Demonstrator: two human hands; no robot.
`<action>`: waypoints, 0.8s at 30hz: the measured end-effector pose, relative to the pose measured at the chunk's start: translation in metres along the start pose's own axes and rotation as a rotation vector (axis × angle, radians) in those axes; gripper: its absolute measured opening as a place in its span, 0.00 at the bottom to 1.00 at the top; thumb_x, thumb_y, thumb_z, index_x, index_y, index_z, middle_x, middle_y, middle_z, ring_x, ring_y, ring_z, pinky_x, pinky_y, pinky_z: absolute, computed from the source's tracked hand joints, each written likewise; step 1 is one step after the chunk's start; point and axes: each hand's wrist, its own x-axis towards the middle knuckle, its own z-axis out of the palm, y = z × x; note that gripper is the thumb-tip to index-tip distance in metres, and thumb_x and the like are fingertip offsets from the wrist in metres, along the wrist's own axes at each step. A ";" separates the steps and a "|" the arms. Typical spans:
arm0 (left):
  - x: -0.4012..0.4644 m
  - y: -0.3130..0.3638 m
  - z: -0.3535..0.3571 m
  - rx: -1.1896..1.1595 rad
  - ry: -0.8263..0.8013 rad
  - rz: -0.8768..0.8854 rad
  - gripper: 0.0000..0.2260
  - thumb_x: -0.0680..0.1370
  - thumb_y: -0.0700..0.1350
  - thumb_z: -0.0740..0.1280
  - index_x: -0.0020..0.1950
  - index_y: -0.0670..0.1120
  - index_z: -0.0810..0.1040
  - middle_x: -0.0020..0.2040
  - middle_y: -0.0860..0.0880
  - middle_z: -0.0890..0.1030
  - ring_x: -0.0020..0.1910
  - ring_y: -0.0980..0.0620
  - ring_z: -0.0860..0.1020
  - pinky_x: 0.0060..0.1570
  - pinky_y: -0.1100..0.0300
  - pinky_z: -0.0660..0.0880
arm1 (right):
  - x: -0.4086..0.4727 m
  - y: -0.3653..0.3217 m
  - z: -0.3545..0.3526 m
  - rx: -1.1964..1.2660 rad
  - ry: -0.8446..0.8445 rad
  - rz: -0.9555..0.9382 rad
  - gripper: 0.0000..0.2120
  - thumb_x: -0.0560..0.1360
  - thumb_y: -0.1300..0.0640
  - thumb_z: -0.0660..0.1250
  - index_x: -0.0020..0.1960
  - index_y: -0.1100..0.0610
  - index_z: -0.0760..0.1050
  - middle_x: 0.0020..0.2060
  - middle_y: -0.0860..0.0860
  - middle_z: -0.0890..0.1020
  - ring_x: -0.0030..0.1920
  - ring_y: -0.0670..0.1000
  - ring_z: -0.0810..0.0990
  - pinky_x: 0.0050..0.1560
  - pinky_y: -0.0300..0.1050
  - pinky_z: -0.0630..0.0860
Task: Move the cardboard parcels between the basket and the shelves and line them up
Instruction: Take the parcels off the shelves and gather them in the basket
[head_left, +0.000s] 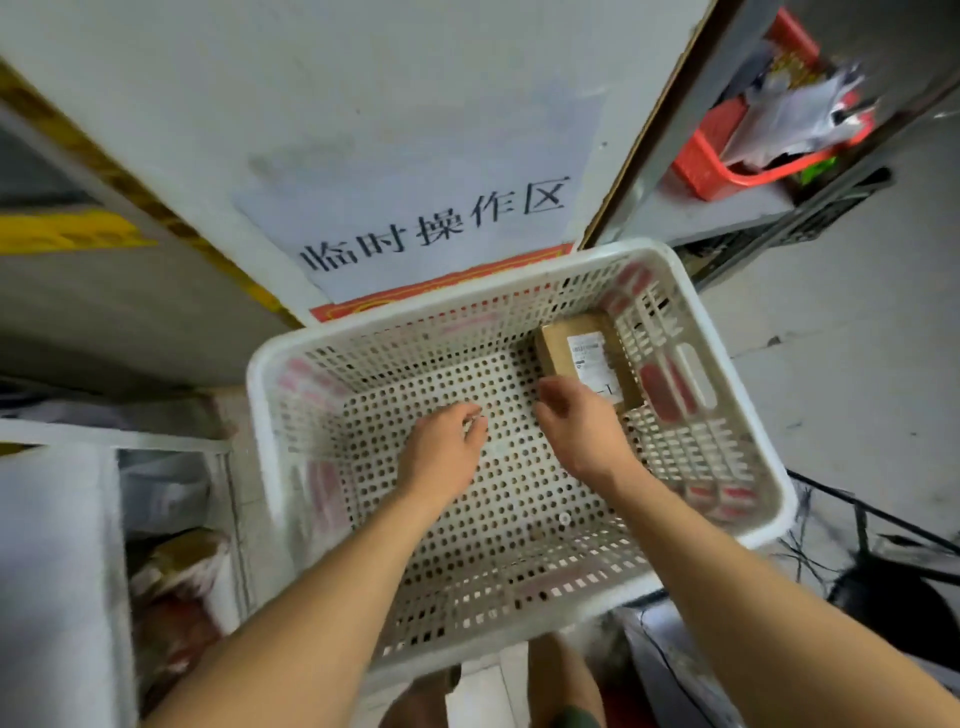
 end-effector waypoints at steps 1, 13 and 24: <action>-0.015 -0.002 -0.021 0.046 0.031 0.017 0.16 0.86 0.54 0.62 0.70 0.49 0.79 0.65 0.50 0.83 0.61 0.49 0.81 0.58 0.57 0.76 | -0.009 -0.021 -0.003 -0.075 -0.029 -0.072 0.19 0.83 0.54 0.67 0.72 0.57 0.77 0.67 0.54 0.82 0.65 0.54 0.81 0.68 0.47 0.75; -0.221 -0.034 -0.235 0.211 0.533 -0.136 0.14 0.84 0.51 0.65 0.66 0.48 0.81 0.61 0.44 0.84 0.60 0.40 0.80 0.58 0.48 0.78 | -0.122 -0.268 -0.016 -0.519 -0.216 -0.761 0.20 0.83 0.52 0.65 0.73 0.54 0.76 0.67 0.57 0.80 0.67 0.60 0.77 0.66 0.55 0.76; -0.468 -0.061 -0.321 0.128 1.072 -0.538 0.17 0.84 0.54 0.64 0.71 0.50 0.78 0.67 0.47 0.81 0.64 0.43 0.78 0.64 0.48 0.76 | -0.289 -0.450 0.030 -0.502 -0.420 -1.325 0.17 0.82 0.49 0.66 0.69 0.53 0.78 0.64 0.55 0.82 0.62 0.59 0.81 0.59 0.53 0.79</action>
